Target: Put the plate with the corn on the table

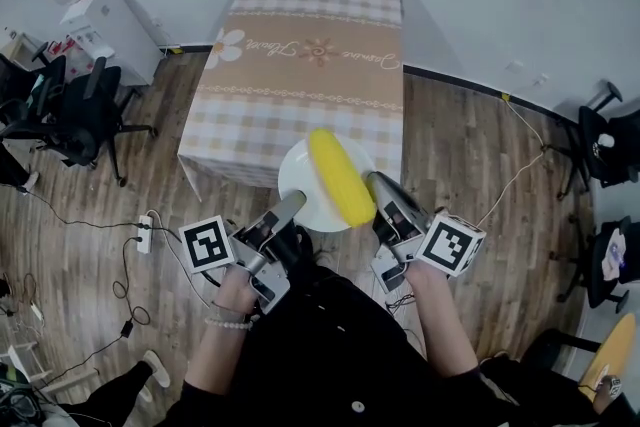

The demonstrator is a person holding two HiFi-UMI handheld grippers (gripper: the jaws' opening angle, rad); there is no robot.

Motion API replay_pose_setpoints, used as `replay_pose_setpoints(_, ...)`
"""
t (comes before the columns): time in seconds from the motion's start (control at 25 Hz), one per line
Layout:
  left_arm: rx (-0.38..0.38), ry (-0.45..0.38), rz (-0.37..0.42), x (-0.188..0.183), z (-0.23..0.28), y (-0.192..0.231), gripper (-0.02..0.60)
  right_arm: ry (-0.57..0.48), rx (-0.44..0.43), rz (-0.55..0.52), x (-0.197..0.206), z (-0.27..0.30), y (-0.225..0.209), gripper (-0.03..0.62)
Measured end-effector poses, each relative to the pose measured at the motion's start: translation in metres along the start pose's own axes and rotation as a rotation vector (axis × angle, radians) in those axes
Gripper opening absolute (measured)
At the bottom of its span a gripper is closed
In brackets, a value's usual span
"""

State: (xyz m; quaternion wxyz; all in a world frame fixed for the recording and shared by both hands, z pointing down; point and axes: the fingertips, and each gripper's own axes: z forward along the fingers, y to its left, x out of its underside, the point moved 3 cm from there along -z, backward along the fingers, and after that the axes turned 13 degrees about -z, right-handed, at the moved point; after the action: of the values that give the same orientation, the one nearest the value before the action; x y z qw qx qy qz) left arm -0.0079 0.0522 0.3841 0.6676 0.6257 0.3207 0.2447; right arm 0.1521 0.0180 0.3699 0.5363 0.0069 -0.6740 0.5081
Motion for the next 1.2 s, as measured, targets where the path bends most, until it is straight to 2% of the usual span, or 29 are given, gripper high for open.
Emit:
replay_pose_setpoints(0.28, -0.004, 0.029, 0.002, -0.001, 0.028, -0.003, 0.043, 0.001, 0.038, -0.013, -0.018, -0.006, -0.020, 0.074)
replay_pose_setpoints(0.44, 0.003, 0.037, 0.001, -0.023, 0.029, -0.006, 0.043, -0.008, 0.026, -0.019, -0.023, 0.018, -0.014, 0.074)
replay_pose_setpoints(0.68, -0.007, 0.055, 0.000, -0.055, 0.044, -0.003, 0.043, -0.007, 0.040, -0.020, -0.031, 0.046, -0.027, 0.074)
replay_pose_setpoints(0.92, -0.024, 0.079, 0.001, -0.085, 0.061, -0.002, 0.043, 0.014, 0.102, -0.023, -0.038, 0.069, -0.048, 0.074)
replay_pose_setpoints(1.04, -0.029, 0.098, 0.003, -0.101, 0.070, -0.001, 0.043, -0.006, 0.084, -0.008, -0.044, 0.085, -0.051, 0.074)
replay_pose_setpoints(1.2, -0.040, 0.124, 0.001, -0.122, 0.082, -0.001, 0.043, -0.008, 0.119, -0.006, -0.049, 0.101, -0.060, 0.074)
